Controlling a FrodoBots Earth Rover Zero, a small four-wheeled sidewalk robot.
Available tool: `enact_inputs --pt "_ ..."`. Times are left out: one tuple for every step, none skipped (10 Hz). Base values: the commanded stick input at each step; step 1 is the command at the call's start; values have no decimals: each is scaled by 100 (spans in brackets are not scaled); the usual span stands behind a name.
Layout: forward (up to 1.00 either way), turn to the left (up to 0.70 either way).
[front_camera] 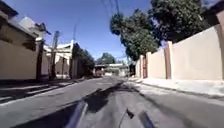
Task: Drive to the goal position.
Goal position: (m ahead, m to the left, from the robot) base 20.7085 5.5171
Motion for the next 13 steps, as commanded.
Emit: enact_inputs --pt "100 0" --pt "100 0" --pt "100 0" --pt "100 0" --pt "100 0" --pt "100 0" --pt "100 0" --pt "100 1" --pt "100 2" --pt "100 1" --pt "100 0" --pt "100 0" --pt "100 0"
